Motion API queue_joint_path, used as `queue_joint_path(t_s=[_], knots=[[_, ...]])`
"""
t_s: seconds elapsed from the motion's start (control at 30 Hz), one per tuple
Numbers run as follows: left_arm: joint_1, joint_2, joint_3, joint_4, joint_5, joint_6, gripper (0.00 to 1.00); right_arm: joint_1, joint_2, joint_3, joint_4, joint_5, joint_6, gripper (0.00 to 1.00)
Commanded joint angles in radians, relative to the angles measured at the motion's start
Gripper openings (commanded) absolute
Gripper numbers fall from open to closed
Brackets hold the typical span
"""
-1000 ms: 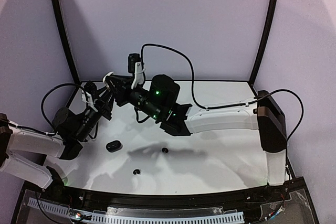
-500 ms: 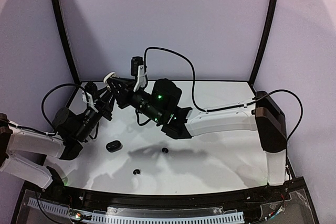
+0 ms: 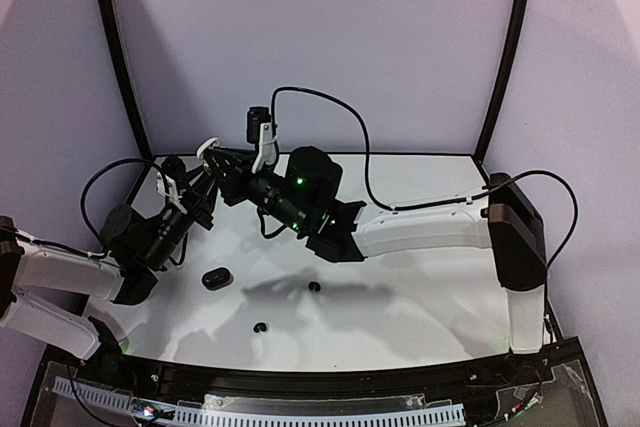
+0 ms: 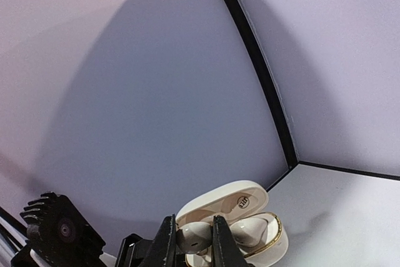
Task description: Insert the wireless bluetooth earbuds into the charging case
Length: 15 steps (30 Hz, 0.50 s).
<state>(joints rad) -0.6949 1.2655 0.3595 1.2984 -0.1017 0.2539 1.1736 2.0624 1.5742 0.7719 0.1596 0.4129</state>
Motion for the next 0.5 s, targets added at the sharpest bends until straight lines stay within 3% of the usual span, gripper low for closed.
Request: queue_joint_path(t_s=[0.0, 0.47], knots=[[-0.001, -0.018, 0.033, 0.261, 0.015, -0.010, 0.01, 0.006, 0.008, 0.019, -0.085, 0.034, -0.014, 0.09], [0.000, -0.020, 0.033, 0.259, 0.021, -0.028, 0.01, 0.000, -0.002, 0.030, -0.124, 0.038, -0.027, 0.15]])
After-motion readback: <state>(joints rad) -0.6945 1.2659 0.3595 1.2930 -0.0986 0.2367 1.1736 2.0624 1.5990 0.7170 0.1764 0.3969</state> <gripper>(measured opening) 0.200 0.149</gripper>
